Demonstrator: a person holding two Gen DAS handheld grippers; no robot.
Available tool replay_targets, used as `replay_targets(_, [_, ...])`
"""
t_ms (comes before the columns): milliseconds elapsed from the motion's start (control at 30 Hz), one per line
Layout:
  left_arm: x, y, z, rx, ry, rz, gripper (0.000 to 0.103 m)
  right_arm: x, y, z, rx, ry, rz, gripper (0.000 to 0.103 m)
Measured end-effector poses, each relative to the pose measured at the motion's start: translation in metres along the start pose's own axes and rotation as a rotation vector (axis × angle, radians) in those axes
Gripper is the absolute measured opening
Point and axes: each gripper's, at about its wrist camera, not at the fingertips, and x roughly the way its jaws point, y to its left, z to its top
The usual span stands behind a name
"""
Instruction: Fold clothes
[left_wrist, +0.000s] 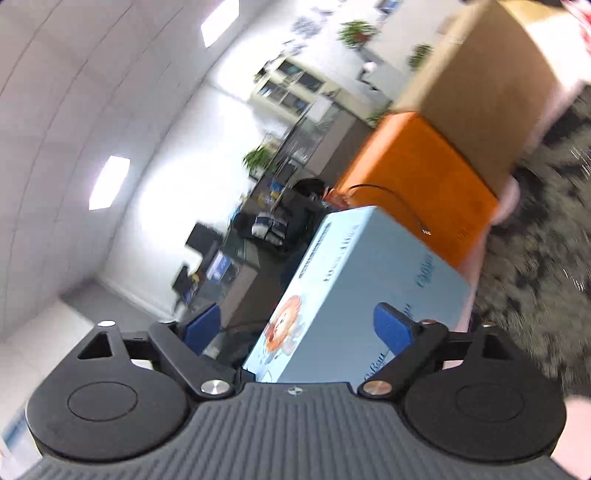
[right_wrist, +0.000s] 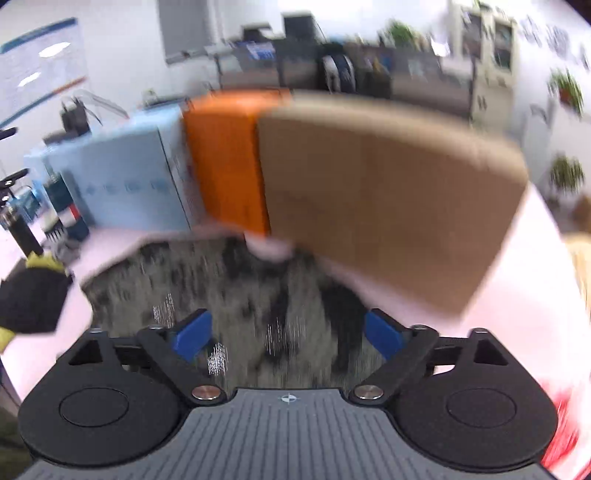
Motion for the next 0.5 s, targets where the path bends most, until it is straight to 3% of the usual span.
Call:
replay_targets(100, [0.036,-0.027,-0.036,-0.085,0.066,-0.053,0.103,0.024,0.015,-0.004,0.011,-0.066,0.044,0.103])
replay_targets(167, [0.057,-0.069,-0.069,-0.050,0.076,-0.068,0.095,0.049,0.027,-0.017,0.041,-0.083,0.076,0.103])
replay_targets(300, [0.098,-0.146,-0.115,-0.008,0.122,-0.194,0.080,0.120,0.056,-0.067,0.149,0.005,0.165,0.103])
replay_targets(367, [0.117,-0.166,-0.123,-0.056,0.130,-0.243,0.072,0.150,0.069,-0.091,0.221,0.053,0.195,0.103])
replay_targets(500, [0.151,-0.180,-0.124,-0.190,0.150,-0.335,0.069,0.191,0.097,-0.132,0.317,0.121,0.235,0.103])
